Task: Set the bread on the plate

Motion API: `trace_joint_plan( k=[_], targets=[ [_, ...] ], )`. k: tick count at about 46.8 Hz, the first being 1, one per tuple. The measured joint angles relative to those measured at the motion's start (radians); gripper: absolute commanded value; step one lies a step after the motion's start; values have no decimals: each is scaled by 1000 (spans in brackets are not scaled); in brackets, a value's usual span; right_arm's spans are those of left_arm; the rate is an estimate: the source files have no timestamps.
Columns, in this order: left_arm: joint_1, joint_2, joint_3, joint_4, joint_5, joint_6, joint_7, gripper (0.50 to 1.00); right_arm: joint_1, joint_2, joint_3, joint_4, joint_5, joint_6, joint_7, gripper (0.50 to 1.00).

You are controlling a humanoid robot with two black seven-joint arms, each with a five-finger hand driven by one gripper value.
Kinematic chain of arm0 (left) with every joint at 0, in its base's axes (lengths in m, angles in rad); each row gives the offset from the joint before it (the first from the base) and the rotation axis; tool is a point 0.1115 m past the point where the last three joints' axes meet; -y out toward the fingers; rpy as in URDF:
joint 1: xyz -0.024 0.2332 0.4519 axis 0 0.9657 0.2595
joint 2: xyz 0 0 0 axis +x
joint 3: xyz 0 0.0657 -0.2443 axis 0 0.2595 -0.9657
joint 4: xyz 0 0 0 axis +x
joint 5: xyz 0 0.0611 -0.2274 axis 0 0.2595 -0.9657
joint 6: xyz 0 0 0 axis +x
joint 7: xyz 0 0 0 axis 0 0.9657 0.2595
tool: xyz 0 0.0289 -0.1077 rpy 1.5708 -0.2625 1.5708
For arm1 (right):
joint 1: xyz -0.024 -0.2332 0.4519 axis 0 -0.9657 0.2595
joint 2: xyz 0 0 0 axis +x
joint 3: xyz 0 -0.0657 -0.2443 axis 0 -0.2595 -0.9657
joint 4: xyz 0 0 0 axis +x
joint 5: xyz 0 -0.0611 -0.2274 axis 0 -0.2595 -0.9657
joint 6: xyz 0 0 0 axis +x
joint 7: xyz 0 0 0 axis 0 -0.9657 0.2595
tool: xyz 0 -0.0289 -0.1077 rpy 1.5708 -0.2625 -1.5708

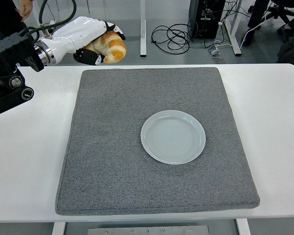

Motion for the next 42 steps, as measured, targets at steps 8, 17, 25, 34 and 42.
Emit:
trace_joint_plan(
  k=[8,17,25,34,42],
  targets=[
    [-24,0,0,1,1,-4,0,500,0,0,0,0,0,0,0,1000],
    [-41,0,-1,4,0,-21,0,500,0,0,0,-1,0,0,0,1000],
    [-40,-2,5,4,1,-22,0,500,0,0,0,-1,0,0,0,1000],
    [-36,-16,6,4,1,-21,3,500,0,0,0,-1,0,0,0,1000],
    [-40,-120,7,69,4,-21,3,500,0,0,0,-1,0,0,0,1000]
  ],
)
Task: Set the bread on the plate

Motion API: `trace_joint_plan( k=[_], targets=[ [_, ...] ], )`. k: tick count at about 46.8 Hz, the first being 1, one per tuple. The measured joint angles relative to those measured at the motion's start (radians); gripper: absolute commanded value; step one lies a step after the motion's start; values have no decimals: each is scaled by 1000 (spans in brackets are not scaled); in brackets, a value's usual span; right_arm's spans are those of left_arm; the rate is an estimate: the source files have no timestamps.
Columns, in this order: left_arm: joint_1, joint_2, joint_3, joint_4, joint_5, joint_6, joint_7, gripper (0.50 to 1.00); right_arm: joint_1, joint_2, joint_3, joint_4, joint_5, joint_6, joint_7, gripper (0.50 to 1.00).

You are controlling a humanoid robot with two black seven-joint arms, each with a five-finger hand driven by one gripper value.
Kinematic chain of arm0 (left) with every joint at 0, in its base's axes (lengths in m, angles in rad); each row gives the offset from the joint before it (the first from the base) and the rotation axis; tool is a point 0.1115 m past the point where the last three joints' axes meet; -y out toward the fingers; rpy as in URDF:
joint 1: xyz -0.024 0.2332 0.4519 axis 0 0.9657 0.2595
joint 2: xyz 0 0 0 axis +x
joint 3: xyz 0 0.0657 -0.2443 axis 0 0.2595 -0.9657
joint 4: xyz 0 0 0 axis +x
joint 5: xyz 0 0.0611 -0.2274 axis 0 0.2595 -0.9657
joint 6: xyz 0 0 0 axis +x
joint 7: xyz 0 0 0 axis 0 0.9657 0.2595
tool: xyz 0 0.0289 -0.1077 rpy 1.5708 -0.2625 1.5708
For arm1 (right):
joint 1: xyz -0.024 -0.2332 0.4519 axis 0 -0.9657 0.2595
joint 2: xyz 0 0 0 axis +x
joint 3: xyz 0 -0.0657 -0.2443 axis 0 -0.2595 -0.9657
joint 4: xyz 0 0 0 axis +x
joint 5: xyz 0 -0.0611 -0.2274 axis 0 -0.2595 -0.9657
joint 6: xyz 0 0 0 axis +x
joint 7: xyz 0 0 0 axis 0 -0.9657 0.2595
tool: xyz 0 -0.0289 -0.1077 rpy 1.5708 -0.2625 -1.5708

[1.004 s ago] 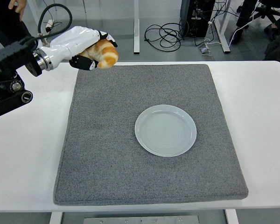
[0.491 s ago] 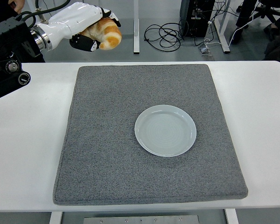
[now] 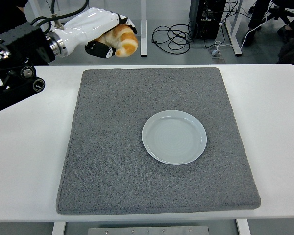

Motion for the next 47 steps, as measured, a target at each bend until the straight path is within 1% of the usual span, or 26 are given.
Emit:
trace_joint_plan(
  k=[7,11,20,23,27,34,47],
  targets=[
    [-15,-115,5,71,1,-2,-1,500,0,0,0,0,0,0,0,1000],
    [-28,-183,30,114,0,-3,-3,500,0,0,0,0,0,0,0,1000],
    [-49,-360,66,214,-3,-3,-3,500,0,0,0,0,0,0,0,1000],
    [-50,-416,66,241,-3,-3,-3,500,0,0,0,0,0,0,0,1000],
    [-50,-471,70,255,-3,-2,-1,500,0,0,0,0,0,0,0,1000],
    [-48,-481,101,273,-3,-1,6,500,0,0,0,0,0,0,0,1000],
    [-42,-481,103,279,-3,2,8,500,0,0,0,0,0,0,0,1000]
  ],
)
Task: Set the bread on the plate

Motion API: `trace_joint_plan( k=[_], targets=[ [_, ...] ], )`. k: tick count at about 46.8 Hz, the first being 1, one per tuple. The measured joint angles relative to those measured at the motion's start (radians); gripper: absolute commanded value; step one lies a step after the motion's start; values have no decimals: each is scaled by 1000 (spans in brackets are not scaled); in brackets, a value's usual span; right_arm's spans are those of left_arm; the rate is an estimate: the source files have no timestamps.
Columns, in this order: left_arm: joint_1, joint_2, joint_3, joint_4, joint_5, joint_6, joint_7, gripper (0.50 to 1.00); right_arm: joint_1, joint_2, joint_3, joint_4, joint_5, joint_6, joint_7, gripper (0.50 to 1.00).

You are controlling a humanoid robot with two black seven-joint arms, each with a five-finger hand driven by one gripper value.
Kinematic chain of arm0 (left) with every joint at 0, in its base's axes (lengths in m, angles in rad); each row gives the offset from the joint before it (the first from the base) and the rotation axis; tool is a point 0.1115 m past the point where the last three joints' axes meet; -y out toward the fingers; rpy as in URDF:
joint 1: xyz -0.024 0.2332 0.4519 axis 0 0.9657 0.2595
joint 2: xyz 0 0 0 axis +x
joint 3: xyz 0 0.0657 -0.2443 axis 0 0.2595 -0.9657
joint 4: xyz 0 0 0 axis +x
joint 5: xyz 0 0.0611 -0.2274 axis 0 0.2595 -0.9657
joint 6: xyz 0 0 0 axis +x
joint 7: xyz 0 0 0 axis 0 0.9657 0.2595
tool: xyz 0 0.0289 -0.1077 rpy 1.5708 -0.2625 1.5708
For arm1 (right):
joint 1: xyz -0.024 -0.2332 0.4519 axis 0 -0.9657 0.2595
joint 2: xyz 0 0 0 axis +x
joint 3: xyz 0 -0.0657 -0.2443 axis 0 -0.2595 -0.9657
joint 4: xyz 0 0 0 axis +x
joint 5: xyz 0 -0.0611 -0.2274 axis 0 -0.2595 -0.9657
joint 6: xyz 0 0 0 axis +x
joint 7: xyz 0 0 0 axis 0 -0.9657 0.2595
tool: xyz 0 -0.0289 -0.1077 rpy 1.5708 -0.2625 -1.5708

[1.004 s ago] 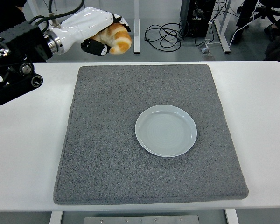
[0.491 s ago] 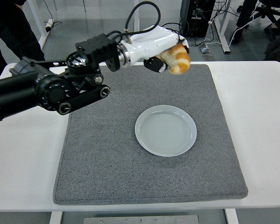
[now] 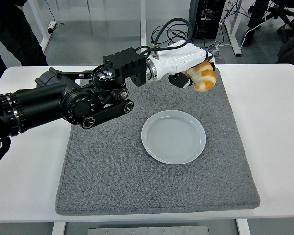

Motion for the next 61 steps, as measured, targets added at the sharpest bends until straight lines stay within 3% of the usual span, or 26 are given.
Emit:
trace_joint_plan(
  k=[13,24,37,61],
  targets=[
    [30,0,52,-4,0,-3,-14,500,0,0,0,0,0,0,0,1000],
    [54,0,154,-21,1,-3,-84,500,0,0,0,0,0,0,0,1000],
    [115,0,219,-64,13,-3,-86,500,0,0,0,0,0,0,0,1000],
    [140,0,276,-68,20,0,-86,500,0,0,0,0,0,0,0,1000]
  ],
)
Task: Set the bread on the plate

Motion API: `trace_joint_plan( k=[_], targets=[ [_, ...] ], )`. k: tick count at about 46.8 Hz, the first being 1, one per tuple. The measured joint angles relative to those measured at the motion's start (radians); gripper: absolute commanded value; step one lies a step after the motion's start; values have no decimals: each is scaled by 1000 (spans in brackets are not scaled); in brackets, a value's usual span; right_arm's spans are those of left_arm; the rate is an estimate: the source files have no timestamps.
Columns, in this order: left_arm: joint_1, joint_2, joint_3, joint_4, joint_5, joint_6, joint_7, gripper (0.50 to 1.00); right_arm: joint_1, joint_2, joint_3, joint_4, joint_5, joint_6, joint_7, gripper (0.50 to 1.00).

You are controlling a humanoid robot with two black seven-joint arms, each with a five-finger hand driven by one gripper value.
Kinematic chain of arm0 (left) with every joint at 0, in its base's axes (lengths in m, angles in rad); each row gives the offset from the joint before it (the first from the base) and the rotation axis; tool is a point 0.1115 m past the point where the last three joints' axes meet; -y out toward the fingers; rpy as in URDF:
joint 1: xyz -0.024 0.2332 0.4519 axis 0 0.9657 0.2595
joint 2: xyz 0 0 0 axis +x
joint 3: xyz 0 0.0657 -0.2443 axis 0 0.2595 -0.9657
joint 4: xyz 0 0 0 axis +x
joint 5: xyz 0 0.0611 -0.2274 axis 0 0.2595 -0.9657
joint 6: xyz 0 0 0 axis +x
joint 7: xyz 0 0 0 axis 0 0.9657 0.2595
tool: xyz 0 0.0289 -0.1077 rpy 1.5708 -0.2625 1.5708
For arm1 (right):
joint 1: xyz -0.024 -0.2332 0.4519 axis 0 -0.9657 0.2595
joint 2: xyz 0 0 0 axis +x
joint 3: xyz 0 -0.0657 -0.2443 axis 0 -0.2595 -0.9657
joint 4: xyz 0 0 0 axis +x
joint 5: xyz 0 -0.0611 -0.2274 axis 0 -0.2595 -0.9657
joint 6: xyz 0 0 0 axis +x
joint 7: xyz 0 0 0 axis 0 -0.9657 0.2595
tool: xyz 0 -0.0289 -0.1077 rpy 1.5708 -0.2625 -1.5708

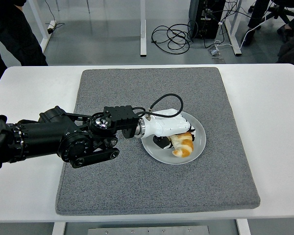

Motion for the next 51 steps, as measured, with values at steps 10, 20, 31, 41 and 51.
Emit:
trace_joint_plan(
  k=[10,20,31,41,51],
  targets=[
    [-4,0,0,0,-1,0,3,500,0,0,0,0,0,0,0,1000],
    [-2,0,0,0,-2,0,7,596,0,0,0,0,0,0,0,1000],
    [-2,0,2,0,-1,0,4,937,0,0,0,0,0,0,0,1000],
    [-17,0,1,-26,-4,-3,3,969,0,0,0,0,0,0,0,1000],
    [-51,0,2,-83,-4,-5,2,972,0,0,0,0,0,0,0,1000]
  ],
)
